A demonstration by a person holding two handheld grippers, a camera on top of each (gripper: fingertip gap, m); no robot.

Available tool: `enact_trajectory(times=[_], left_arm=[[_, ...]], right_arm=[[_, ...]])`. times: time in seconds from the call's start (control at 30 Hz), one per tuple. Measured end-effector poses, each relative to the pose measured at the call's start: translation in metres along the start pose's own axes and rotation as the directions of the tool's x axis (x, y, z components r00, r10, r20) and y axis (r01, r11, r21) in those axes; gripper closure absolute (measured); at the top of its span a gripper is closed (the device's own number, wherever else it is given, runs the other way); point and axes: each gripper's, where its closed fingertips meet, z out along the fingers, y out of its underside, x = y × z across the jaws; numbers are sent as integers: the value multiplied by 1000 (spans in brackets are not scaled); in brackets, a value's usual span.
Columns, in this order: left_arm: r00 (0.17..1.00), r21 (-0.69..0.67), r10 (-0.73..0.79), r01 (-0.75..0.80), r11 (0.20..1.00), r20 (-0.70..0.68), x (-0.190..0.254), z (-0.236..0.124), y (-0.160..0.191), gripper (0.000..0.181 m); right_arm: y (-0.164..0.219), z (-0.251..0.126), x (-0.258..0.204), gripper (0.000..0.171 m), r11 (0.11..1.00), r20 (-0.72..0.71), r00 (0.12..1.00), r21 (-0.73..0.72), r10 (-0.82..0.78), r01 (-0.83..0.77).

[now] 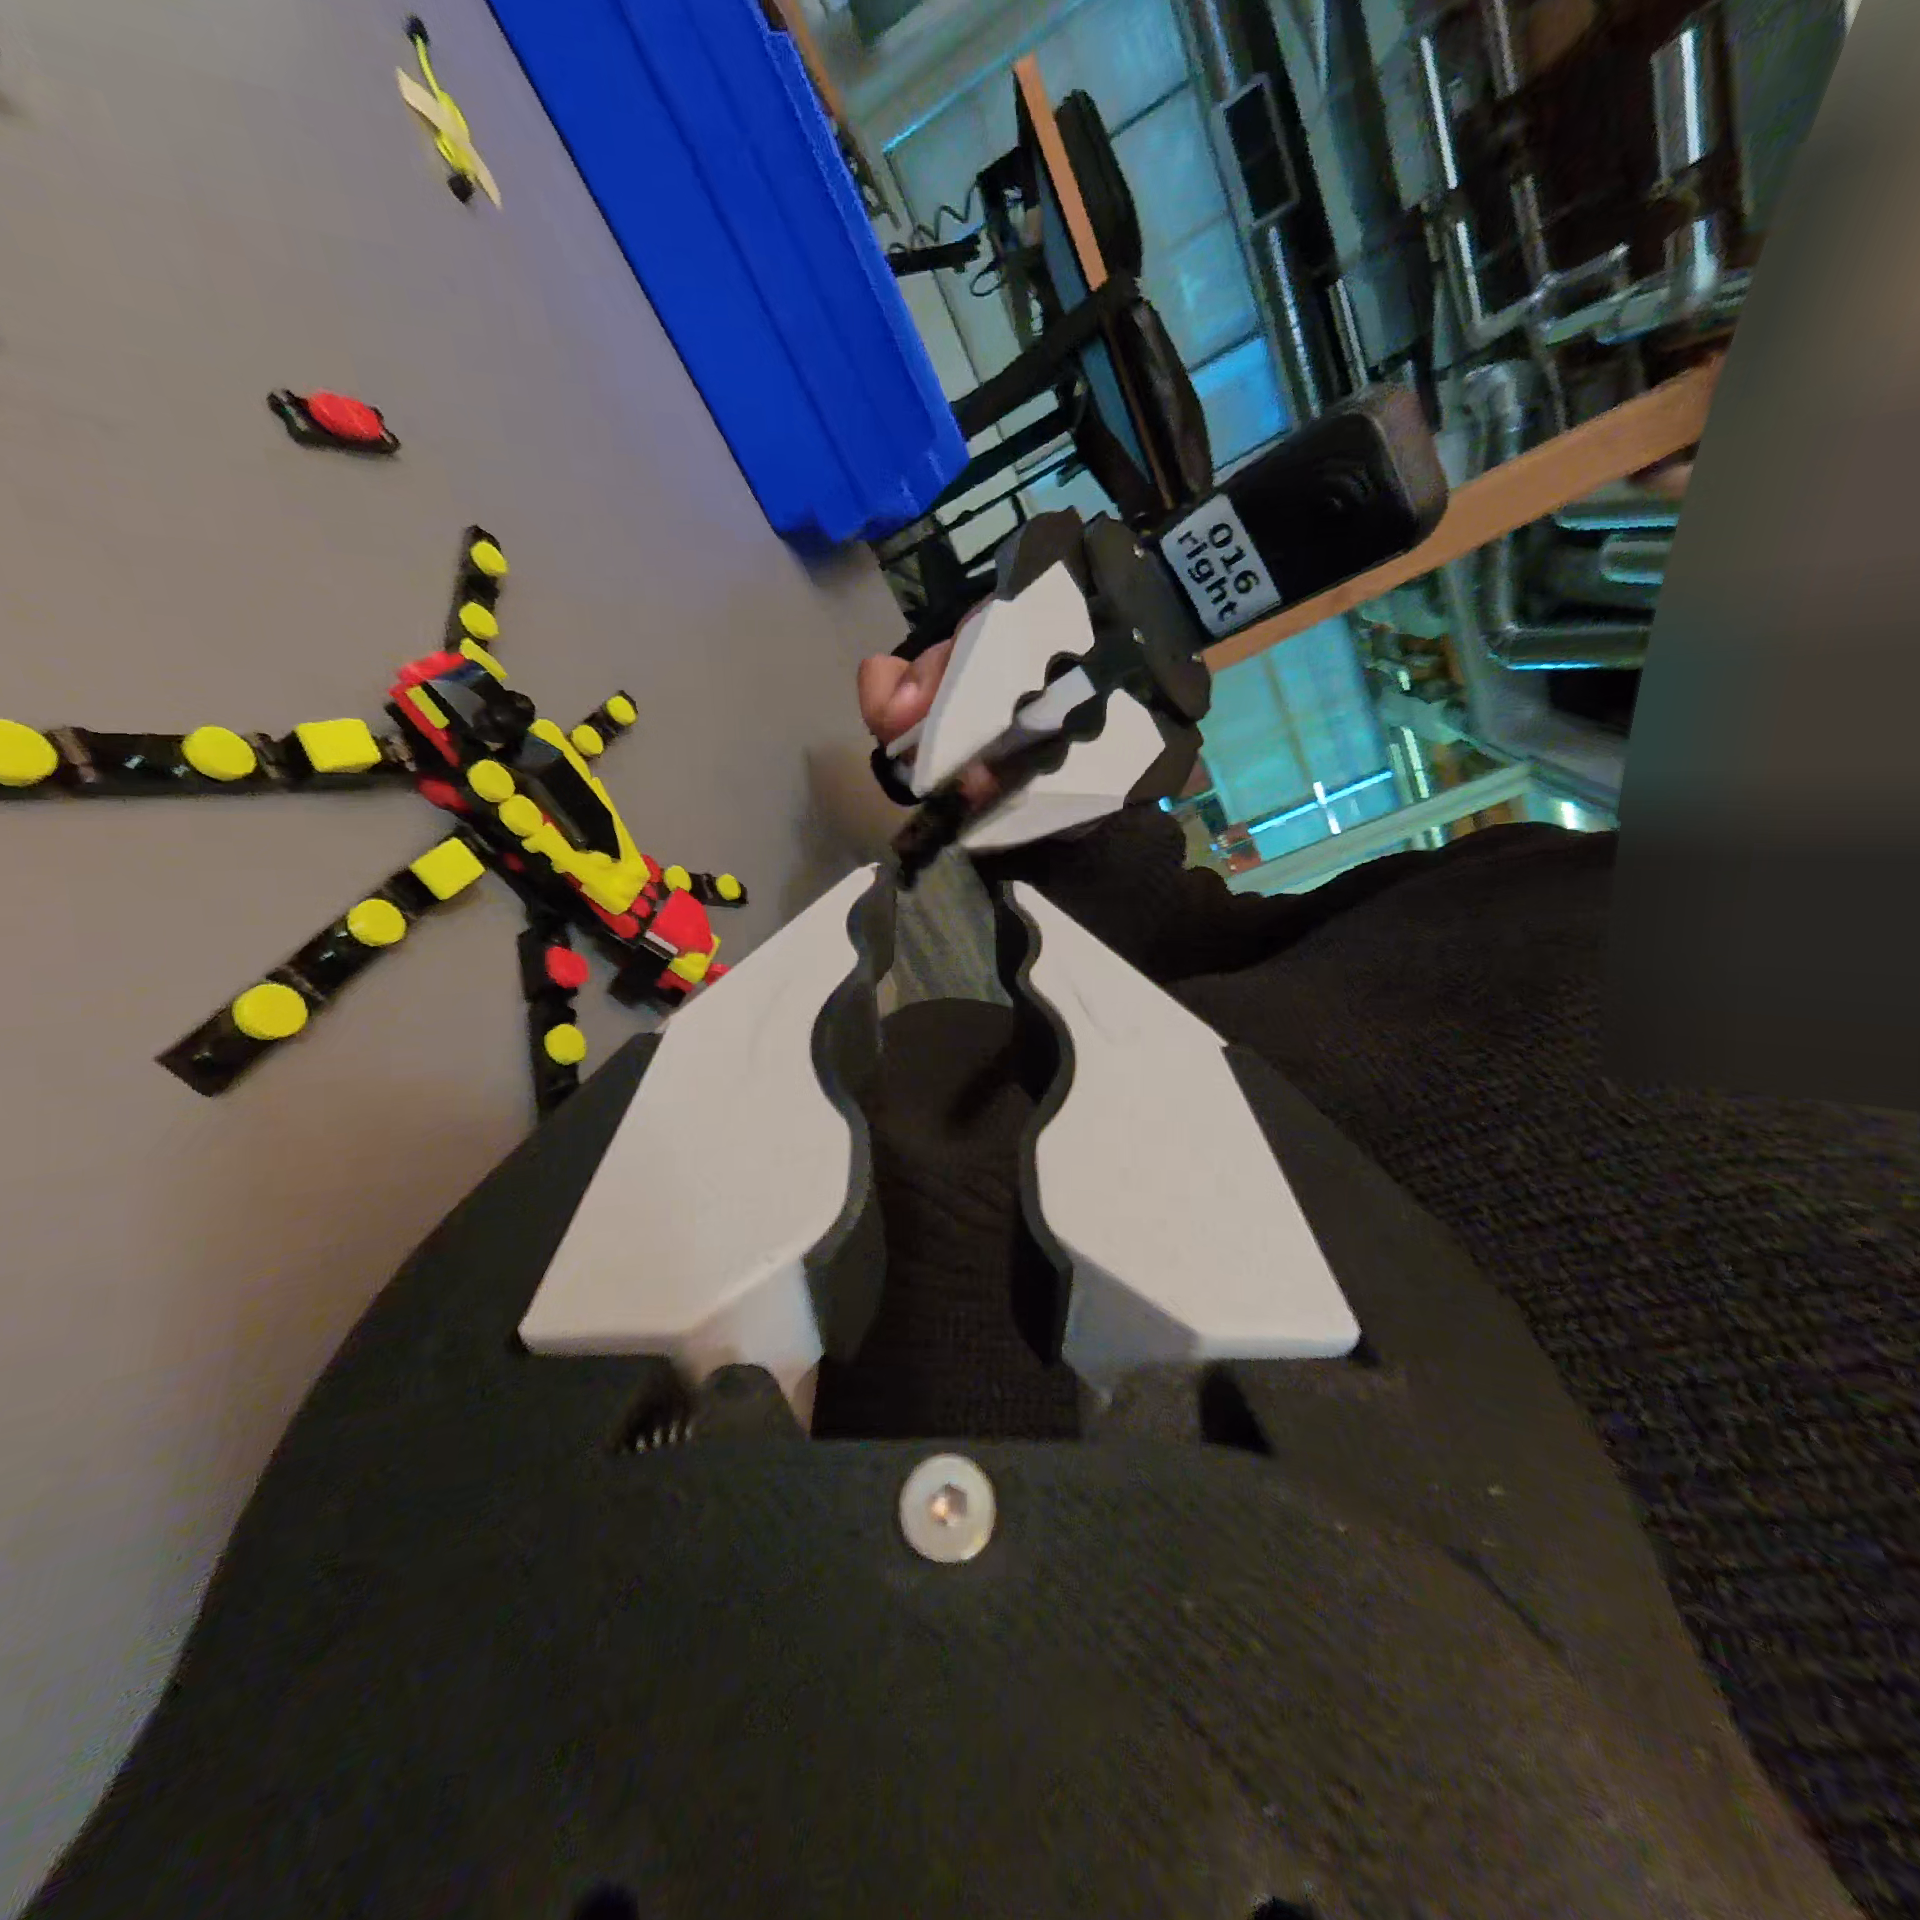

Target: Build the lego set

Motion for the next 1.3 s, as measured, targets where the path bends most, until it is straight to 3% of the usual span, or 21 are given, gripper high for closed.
enact_trajectory(times=[0.13,0.3,1.3], left_arm=[[999,-22,26,-25,999,23,-2,2,4,164],[1000,-20,8,-8,1000,10,-2,2,3,165],[999,0,-39,39,999,15,-8,0,0,166]], right_arm=[[12,0,18,164,995,-132,990,-99,-42,29],[27,3,27,164,977,-195,977,-208,-88,46],[38,-5,46,165,965,-282,954,-263,-97,20]])
